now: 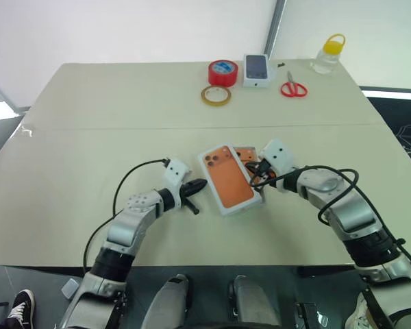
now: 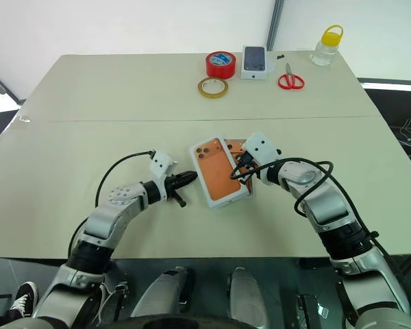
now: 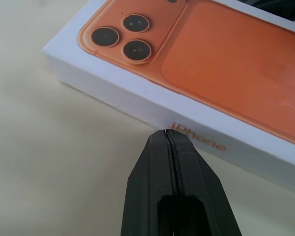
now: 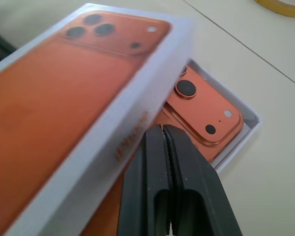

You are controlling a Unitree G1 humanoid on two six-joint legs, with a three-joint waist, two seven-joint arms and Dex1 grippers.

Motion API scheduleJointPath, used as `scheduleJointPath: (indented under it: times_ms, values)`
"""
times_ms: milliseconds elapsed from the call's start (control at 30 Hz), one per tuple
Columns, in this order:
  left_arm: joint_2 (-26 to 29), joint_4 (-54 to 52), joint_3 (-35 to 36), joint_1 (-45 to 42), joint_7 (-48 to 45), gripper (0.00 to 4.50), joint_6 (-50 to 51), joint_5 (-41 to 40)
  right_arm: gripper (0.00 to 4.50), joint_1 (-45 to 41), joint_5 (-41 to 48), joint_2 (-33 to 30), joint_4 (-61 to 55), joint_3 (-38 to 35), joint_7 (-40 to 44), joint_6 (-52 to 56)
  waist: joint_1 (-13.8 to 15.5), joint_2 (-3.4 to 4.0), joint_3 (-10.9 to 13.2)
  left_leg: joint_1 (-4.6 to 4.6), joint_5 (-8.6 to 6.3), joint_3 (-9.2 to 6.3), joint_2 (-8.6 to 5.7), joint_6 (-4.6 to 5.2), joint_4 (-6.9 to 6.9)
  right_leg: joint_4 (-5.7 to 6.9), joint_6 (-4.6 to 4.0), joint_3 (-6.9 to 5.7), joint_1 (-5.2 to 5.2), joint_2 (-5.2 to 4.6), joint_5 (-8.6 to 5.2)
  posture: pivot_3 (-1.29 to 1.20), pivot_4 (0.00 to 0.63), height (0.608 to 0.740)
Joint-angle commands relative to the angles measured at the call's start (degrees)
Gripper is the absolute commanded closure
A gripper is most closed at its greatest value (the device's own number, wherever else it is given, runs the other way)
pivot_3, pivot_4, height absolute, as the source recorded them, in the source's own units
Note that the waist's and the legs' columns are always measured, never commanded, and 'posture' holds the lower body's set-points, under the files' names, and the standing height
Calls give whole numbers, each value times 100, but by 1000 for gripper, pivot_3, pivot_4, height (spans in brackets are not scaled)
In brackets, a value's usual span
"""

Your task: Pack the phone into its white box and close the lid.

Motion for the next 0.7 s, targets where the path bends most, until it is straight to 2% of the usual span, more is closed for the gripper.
scheduleJointPath:
  times_ms: [33, 700]
  values:
    - [-167, 270, -82, -234, -35, 4500, -264, 116, 4452, -64, -77, 70, -170, -295, 45, -27, 1, 0, 0, 0, 0, 0, 0, 0, 1, 0, 0, 1, 0, 0, 0, 0, 150, 740]
    - [-652, 865, -29, -915, -52, 4500, -473, 189, 4452, 142, -774, 86, -188, -578, 40, 33, -5, 0, 0, 0, 4, 0, -2, -6, 3, 3, 1, 0, 0, 0, 0, 0, 150, 740]
